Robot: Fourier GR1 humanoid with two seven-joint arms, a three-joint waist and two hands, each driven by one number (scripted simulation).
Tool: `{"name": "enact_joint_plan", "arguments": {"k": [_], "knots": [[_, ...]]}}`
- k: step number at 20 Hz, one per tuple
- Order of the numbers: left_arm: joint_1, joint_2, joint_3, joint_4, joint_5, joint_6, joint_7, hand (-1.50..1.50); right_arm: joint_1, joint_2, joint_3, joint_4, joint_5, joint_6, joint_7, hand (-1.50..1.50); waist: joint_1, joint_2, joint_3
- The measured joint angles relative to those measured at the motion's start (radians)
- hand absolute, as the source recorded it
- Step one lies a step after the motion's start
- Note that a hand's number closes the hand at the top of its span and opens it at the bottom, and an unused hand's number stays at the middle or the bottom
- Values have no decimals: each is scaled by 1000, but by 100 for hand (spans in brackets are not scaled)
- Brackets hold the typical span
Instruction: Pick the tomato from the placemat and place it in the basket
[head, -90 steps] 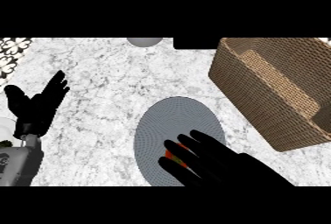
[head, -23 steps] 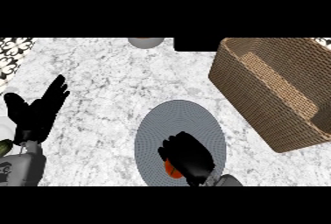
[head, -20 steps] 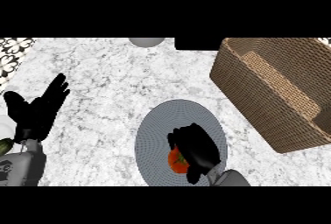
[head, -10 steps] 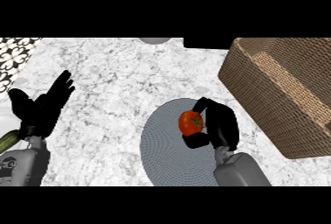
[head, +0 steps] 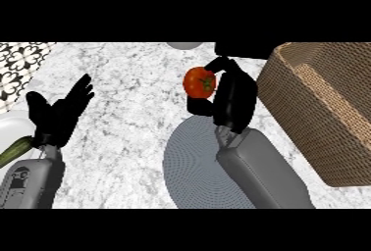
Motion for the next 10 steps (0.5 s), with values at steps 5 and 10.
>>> {"name": "enact_joint_plan", "arguments": {"k": [5, 10], "knots": [[-19, -6, -6, 18, -10, 8, 5, 0, -201, -4, -20, 124, 89, -1, 93, 150, -3, -3, -2], [-29, 0, 2, 32, -11, 10, 7, 0, -383, -6, -61, 257, 154, 23, 164, 150, -11, -4, -2]]}}
